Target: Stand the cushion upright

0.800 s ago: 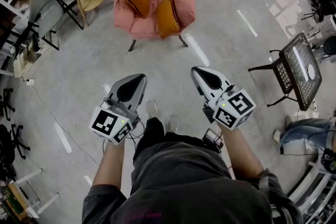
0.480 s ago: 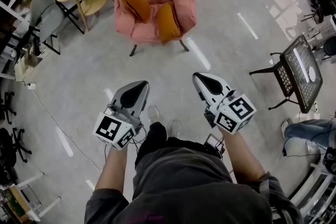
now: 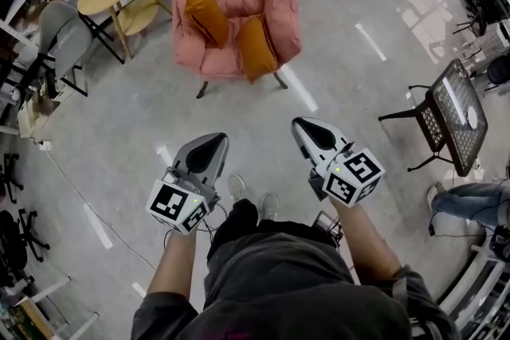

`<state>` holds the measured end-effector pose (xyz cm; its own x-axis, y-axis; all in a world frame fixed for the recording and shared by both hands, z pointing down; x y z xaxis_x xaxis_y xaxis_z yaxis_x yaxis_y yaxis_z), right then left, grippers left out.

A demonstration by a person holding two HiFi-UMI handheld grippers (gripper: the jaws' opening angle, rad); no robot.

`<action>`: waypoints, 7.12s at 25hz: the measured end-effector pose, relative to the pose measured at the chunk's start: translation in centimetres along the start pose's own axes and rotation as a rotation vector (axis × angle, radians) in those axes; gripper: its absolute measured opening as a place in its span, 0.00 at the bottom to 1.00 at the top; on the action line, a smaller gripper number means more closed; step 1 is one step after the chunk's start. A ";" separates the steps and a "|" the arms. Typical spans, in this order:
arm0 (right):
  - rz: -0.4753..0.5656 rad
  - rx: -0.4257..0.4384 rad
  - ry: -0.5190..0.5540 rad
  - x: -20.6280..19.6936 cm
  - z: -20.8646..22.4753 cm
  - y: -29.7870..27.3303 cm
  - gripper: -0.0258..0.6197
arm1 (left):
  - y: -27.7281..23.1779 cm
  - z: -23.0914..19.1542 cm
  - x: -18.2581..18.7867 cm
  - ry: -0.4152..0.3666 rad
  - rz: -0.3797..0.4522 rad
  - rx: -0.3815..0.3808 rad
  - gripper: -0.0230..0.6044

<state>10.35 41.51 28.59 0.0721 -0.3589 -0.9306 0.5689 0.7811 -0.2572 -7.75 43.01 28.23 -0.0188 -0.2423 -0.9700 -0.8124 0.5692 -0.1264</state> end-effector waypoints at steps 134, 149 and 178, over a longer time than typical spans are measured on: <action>-0.879 -0.155 0.825 -1.3 45.8 -72.3 0.30 | -39.7 -63.9 -1.1 0.238 -0.183 -0.092 0.17; -0.770 -0.297 0.837 0.3 52.8 -82.7 0.31 | -41.7 -67.2 -0.9 0.220 -0.179 -0.123 0.16; -0.241 -0.234 0.456 18.2 42.4 -64.4 0.14 | -36.0 -57.6 6.7 0.110 -0.136 -0.033 0.16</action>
<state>9.71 -37.01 39.29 -0.4276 -0.3248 -0.8436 0.3247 0.8158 -0.4786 -12.18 -24.33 38.18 0.0303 -0.4006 -0.9158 -0.8306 0.4995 -0.2460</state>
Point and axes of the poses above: the fingertips, and each gripper's own axes: y backward along the fingers, z to its right, x out of its top, the point moved 3 cm from there along y, backward along the fingers, and after that the axes turned 6 degrees about -x, right-handed, at the moved point
